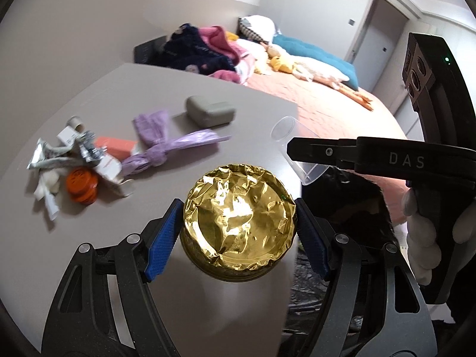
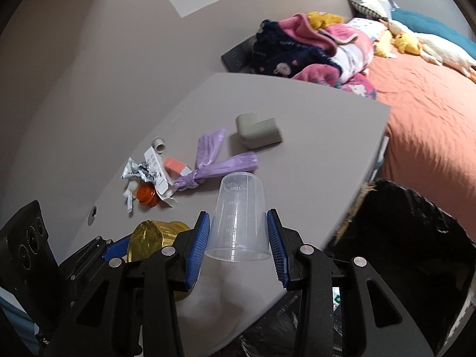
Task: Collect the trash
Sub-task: 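Grasp the gold foil tin with the left tool while the right tool grasps the clear cup, then move tin and cup over the bin and open both tools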
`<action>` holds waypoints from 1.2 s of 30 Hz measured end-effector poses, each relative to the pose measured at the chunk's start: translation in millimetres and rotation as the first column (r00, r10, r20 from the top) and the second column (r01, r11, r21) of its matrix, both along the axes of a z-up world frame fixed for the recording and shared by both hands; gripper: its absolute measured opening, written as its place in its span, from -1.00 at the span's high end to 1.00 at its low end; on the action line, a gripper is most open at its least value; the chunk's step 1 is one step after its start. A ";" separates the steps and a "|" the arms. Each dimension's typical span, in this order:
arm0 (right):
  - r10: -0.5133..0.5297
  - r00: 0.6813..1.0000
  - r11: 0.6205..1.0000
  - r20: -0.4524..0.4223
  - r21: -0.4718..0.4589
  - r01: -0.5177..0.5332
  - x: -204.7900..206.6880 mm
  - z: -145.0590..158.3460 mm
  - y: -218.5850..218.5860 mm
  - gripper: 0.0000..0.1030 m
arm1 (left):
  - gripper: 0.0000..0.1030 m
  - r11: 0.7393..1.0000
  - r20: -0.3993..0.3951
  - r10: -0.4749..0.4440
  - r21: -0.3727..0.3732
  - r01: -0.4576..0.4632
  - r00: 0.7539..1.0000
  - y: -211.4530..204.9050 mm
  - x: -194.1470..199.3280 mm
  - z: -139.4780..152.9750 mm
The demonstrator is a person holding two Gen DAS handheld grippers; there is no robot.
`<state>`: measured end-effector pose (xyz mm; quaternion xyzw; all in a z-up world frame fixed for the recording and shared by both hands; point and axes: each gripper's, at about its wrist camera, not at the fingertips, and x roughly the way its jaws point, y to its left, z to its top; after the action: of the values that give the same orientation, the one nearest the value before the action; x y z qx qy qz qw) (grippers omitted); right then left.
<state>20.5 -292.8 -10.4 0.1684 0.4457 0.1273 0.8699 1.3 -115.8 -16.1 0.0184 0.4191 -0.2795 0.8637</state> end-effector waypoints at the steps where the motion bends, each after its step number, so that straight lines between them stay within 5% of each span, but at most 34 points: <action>1: -0.008 1.000 1.000 0.004 0.000 0.008 -3.7 1.6 -3.6 0.19 | -0.39 1.000 0.004 -0.011 -0.002 0.011 1.000 -4.7 -1.8 1.6; 25: -0.257 0.965 0.966 0.056 -0.001 0.257 -83.5 21.0 -120.2 0.19 | -0.40 0.952 0.031 -0.305 -0.022 0.306 0.952 -121.8 -33.2 13.5; 36: -0.332 0.942 0.943 0.050 0.002 0.333 -104.7 19.8 -158.2 0.19 | -0.44 0.930 0.015 -0.367 -0.006 0.367 0.930 -152.6 -41.9 9.6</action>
<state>-84.3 -451.0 9.3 0.2353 0.3894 -0.0184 0.8903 -40.5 -268.4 -6.5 0.0946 0.4011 -0.4376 0.7992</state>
